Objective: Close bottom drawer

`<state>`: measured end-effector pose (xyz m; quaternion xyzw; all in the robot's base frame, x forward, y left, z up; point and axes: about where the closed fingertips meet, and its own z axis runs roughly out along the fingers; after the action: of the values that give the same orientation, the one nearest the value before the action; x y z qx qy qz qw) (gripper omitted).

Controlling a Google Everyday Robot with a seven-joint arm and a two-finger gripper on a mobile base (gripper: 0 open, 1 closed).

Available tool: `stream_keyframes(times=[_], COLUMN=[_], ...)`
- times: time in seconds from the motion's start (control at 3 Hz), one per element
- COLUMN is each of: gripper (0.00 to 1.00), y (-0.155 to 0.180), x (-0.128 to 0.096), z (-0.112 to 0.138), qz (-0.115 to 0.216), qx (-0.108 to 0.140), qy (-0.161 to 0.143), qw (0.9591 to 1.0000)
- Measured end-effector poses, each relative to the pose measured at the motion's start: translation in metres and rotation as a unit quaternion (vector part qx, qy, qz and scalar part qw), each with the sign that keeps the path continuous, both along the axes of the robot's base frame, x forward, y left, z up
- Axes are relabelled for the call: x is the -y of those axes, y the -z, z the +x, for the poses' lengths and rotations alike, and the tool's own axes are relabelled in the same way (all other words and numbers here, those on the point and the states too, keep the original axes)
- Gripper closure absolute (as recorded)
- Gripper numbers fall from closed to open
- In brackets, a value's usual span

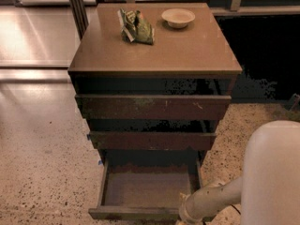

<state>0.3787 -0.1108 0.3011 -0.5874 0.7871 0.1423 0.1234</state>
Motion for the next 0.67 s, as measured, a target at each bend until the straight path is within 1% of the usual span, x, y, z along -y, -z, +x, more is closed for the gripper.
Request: stream_keyframes(times=[0.33,0.67], gripper=[0.00,0.00], y=[0.021,0.075], x=[-0.012,-0.026], z=[-0.012,-0.024], qz=[0.026,0.048], qx=[-0.021,-0.067], qy=[-0.009,-0.045], qw=[0.9994,0.9956])
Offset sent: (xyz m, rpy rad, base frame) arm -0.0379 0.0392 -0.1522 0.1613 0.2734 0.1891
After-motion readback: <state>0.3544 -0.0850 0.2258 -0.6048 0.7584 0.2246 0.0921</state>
